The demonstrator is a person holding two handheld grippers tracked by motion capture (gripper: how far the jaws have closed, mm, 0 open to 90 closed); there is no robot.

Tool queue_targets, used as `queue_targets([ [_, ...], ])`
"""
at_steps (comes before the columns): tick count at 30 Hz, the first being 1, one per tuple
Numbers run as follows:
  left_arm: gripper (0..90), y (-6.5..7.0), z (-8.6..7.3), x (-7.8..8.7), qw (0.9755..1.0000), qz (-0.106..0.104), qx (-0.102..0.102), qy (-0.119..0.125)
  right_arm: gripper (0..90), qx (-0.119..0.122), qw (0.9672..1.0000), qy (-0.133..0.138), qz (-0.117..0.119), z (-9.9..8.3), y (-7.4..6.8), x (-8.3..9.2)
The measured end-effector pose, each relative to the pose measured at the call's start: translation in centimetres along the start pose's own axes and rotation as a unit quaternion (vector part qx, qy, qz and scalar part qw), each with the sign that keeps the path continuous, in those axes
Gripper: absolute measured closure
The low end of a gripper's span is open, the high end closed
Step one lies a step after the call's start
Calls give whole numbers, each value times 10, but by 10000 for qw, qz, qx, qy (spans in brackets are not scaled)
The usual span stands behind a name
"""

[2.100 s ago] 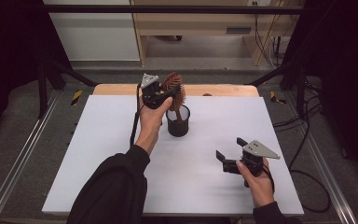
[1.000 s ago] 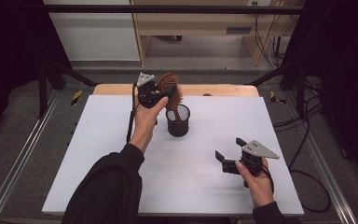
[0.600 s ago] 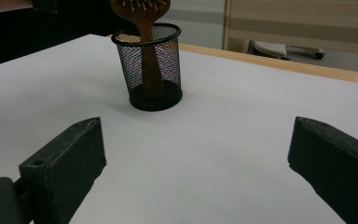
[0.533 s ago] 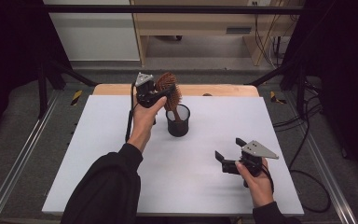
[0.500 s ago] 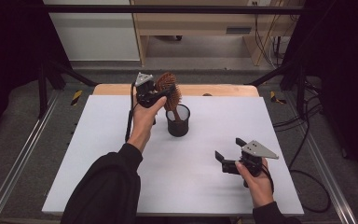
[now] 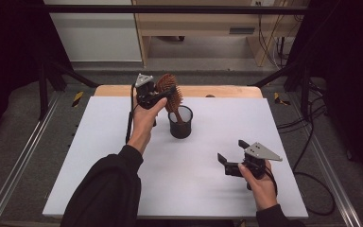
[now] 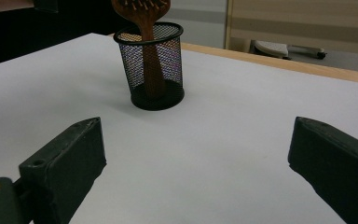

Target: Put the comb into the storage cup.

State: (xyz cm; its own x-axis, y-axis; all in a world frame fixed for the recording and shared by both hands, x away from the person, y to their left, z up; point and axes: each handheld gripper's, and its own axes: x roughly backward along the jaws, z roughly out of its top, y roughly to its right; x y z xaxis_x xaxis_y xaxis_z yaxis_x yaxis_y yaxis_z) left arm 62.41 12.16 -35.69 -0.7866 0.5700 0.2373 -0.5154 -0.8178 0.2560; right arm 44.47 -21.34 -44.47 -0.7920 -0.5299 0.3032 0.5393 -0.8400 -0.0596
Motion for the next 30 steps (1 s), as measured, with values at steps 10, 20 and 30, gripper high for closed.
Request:
queue_targets([
  [10, 407, -5, -1, 1, 10000, 20, 45, -13, 43, -2, 10000, -2, 21, 0, -1, 0],
  [20, 401, -9, -1, 2, 10000, 50, 68, -30, 43, 15, 10000, -6, 11, 0, -1, 0],
  [30, 389, -10, -2, 2, 9999, 60, 90, -45, 43, 19, 10000, -20, 15, 0, -1, -1],
])
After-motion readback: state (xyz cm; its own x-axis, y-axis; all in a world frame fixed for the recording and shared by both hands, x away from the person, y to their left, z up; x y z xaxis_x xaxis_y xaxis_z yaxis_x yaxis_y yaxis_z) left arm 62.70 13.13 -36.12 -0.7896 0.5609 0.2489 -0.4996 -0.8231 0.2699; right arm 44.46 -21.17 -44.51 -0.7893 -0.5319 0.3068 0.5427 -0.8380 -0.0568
